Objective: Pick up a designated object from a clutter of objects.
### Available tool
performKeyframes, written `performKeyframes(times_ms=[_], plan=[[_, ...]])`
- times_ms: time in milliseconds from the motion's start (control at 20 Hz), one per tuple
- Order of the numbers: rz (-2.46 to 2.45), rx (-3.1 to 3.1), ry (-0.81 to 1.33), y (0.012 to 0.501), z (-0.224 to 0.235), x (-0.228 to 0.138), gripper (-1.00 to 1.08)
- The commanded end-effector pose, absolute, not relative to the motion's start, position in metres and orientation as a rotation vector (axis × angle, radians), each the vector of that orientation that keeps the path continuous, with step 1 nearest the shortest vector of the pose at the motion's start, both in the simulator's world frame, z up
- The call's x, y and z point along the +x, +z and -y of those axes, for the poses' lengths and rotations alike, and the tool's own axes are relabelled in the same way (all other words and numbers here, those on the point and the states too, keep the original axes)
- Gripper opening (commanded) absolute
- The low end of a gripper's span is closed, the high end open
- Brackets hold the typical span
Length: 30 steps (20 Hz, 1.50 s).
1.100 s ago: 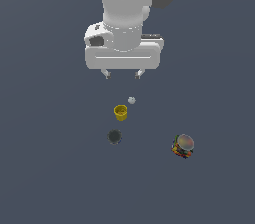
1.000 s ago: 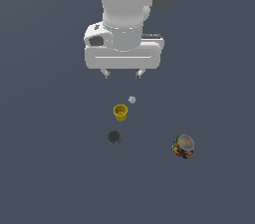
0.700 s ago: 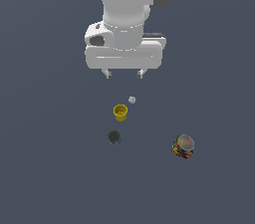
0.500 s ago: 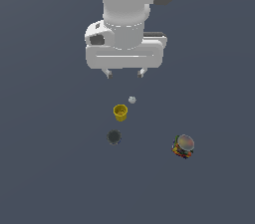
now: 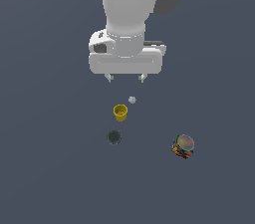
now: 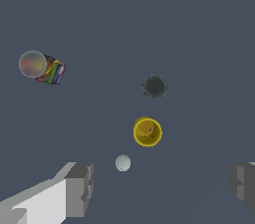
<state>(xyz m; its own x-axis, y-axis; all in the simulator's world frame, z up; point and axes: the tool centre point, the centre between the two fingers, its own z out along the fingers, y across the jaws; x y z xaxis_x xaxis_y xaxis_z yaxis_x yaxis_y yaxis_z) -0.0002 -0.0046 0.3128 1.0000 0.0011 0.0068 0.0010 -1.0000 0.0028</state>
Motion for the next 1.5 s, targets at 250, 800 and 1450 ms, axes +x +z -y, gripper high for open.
performKeyframes(times_ms=[250,800,1450], plan=[[0.082,3.138,0.008,0.265,-0.002,-0.01,1.0],[0.269,3.128,0.005,0.169,-0.015,-0.051,1.0],[0.46,3.107,0.001,0.089,-0.025,-0.116,1.0]])
